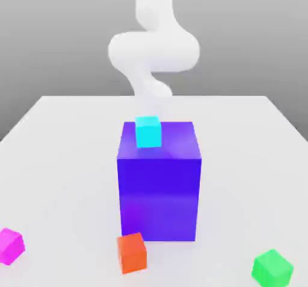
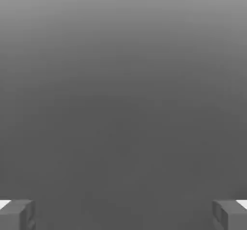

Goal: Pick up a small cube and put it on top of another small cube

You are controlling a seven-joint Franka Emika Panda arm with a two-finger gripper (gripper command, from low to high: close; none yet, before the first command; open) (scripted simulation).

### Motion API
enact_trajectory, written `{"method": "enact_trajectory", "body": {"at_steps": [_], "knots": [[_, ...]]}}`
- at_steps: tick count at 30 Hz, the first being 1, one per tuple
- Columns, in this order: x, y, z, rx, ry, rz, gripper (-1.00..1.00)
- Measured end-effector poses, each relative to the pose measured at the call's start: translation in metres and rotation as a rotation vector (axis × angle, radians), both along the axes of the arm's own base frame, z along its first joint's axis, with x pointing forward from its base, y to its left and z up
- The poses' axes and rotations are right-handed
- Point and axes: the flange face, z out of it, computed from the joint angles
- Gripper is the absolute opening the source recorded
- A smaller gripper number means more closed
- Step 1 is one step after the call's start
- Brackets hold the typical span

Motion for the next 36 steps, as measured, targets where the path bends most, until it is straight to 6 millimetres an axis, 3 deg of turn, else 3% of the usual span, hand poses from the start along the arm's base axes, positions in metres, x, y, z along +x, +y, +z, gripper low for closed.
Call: {"method": "enact_trajectory", "body": {"at_steps": [4, 8, 15, 20, 23, 29, 34, 35, 36], "knots": [[0.047, -0.038, -0.058, 0.048, 0.106, -0.019, 0.0], [0.08, -0.077, -0.121, 0.087, 0.205, -0.048, 0.0], [0.109, -0.145, -0.24, 0.136, 0.37, -0.124, 0.0], [0.101, -0.201, -0.327, 0.154, 0.484, -0.208, 0.0], [0.091, -0.225, -0.377, 0.151, 0.554, -0.244, 0.0], [0.049, -0.277, -0.468, 0.125, 0.695, -0.333, 0.0], [0.036, -0.289, -0.539, 0.113, 0.727, -0.354, 0.0], [0.036, -0.289, -0.548, 0.114, 0.728, -0.355, -1.0], [0.036, -0.289, -0.548, 0.114, 0.728, -0.355, -1.0]]}}
